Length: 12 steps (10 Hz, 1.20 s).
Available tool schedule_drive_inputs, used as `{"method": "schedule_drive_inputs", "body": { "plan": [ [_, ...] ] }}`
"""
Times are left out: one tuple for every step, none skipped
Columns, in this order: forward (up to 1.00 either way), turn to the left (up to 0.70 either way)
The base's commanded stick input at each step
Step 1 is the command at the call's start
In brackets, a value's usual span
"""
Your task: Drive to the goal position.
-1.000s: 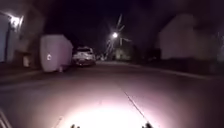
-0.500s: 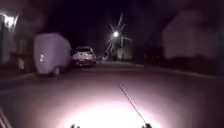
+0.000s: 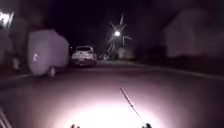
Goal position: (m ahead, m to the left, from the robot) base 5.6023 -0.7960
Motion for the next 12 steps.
{"method": "schedule_drive_inputs", "body": {
  "plan": [
    [0.85, 0.0],
    [0.85, 0.0],
    [0.85, 0.0],
    [0.85, 0.0],
    [0.85, 0.0],
    [0.85, 0.0],
    [0.85, 0.0],
    [0.85, 0.0],
    [0.85, 0.0],
    [0.85, 0.0],
    [0.85, 0.0],
    [0.85, 0.26]
  ]
}}
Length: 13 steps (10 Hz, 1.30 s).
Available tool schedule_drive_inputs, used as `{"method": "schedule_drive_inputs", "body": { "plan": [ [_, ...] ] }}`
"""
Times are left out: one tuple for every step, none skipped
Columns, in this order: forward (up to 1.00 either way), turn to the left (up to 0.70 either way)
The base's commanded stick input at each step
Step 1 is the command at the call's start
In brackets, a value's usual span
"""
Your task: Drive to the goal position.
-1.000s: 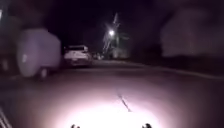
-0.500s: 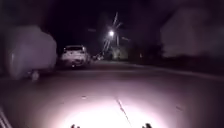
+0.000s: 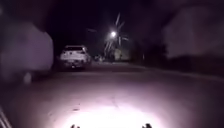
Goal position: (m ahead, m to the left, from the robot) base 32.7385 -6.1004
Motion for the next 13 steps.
{"method": "schedule_drive_inputs", "body": {
  "plan": [
    [0.85, 0.34],
    [0.85, 0.2],
    [0.85, 0.0],
    [0.85, 0.0],
    [0.85, 0.0],
    [0.85, 0.0],
    [0.85, 0.0],
    [0.85, 0.0],
    [0.85, 0.0],
    [0.85, 0.0],
    [0.85, 0.0],
    [0.85, 0.0],
    [0.85, 0.0]
  ]
}}
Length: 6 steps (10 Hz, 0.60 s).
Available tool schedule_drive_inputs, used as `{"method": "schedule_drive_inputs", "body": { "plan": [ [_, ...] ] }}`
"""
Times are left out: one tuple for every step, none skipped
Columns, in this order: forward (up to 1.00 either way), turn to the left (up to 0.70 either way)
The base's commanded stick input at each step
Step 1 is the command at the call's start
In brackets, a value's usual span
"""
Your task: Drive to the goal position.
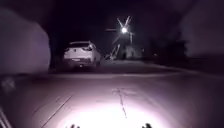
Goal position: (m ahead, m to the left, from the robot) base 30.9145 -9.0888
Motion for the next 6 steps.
{"method": "schedule_drive_inputs", "body": {
  "plan": [
    [0.85, 0.0],
    [0.85, 0.0],
    [0.85, 0.0],
    [0.85, 0.0],
    [0.85, 0.0],
    [0.85, 0.0]
  ]
}}
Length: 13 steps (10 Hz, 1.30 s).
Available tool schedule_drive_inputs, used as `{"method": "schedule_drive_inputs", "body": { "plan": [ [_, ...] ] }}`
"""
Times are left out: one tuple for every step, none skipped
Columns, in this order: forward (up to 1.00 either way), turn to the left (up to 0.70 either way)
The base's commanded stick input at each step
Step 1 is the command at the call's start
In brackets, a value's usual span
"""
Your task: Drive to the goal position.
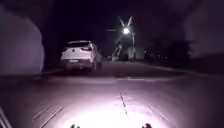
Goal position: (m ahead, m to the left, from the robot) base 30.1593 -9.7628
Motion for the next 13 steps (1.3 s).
{"method": "schedule_drive_inputs", "body": {
  "plan": [
    [0.85, 0.0],
    [0.85, 0.0],
    [0.85, 0.0],
    [0.85, 0.0],
    [0.85, 0.0],
    [0.85, 0.0],
    [0.85, 0.0],
    [0.85, 0.0],
    [0.85, -0.3],
    [0.85, -0.34],
    [0.85, 0.0],
    [0.85, 0.0],
    [0.85, 0.0]
  ]
}}
